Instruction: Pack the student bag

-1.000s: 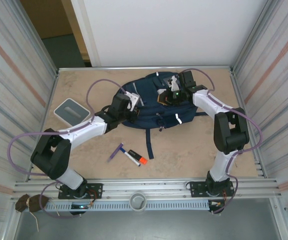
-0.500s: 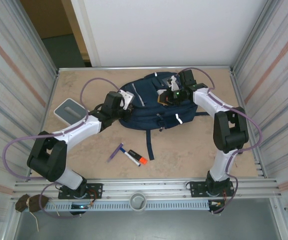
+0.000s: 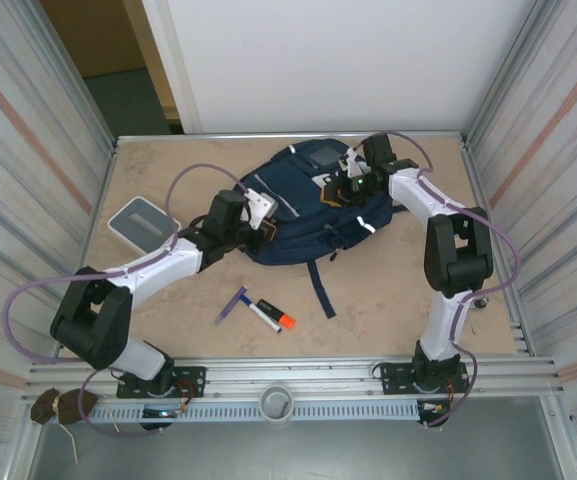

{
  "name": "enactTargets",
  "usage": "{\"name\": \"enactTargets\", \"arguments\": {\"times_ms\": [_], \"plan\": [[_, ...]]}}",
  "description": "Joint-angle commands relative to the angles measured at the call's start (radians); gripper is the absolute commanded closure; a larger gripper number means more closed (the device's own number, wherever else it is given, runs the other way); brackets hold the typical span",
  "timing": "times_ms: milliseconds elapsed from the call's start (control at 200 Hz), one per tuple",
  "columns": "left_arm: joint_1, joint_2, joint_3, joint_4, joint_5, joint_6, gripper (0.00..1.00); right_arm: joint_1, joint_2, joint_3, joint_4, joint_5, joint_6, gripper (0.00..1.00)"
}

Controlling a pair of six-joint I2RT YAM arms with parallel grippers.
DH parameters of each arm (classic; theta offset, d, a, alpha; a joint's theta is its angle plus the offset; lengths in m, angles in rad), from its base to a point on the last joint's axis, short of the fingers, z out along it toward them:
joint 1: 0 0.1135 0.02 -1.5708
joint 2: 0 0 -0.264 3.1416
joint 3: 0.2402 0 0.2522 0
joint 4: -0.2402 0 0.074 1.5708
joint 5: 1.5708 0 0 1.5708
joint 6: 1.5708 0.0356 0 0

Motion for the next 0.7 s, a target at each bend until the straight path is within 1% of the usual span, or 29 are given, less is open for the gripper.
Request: {"name": "enactTargets", "arguments": {"times_ms": [0, 70, 145, 210, 351, 461, 516, 576, 621, 696], "plan": [[-0.067, 0.061, 0.086, 0.028, 0.033, -0.005, 1.00, -0.035, 0.047, 0.091, 0.077, 0.024, 0.055, 0.86], [-0.096, 0.109, 0.125, 0.033, 0.011, -0.015, 1.00, -0.052, 0.032, 0.078, 0.087, 0.033, 0.069, 0.79], [-0.118, 0.145, 0.156, 0.028, -0.016, -0.022, 1.00, -0.069, -0.026, 0.011, 0.106, 0.065, 0.076, 0.70], [-0.138, 0.162, 0.166, 0.032, -0.030, -0.020, 1.00, -0.077, -0.097, -0.082, 0.154, 0.072, 0.099, 0.61], [-0.167, 0.180, 0.160, 0.055, -0.044, -0.024, 1.00, -0.075, -0.251, -0.331, 0.346, 0.034, 0.226, 0.46], [-0.182, 0.186, 0.154, 0.064, -0.046, -0.028, 1.00, -0.052, -0.316, -0.463, 0.459, 0.026, 0.313, 0.42], [-0.189, 0.187, 0.152, 0.066, -0.055, -0.028, 1.00, -0.032, -0.328, -0.488, 0.495, 0.026, 0.336, 0.42], [-0.195, 0.189, 0.149, 0.067, -0.059, -0.028, 1.00, -0.004, -0.326, -0.484, 0.484, 0.047, 0.337, 0.41], [-0.198, 0.190, 0.146, 0.070, -0.063, -0.028, 1.00, 0.018, -0.316, -0.479, 0.476, 0.072, 0.338, 0.42], [-0.200, 0.189, 0.141, 0.071, -0.070, -0.028, 1.00, 0.045, -0.287, -0.472, 0.468, 0.101, 0.343, 0.47]]}}
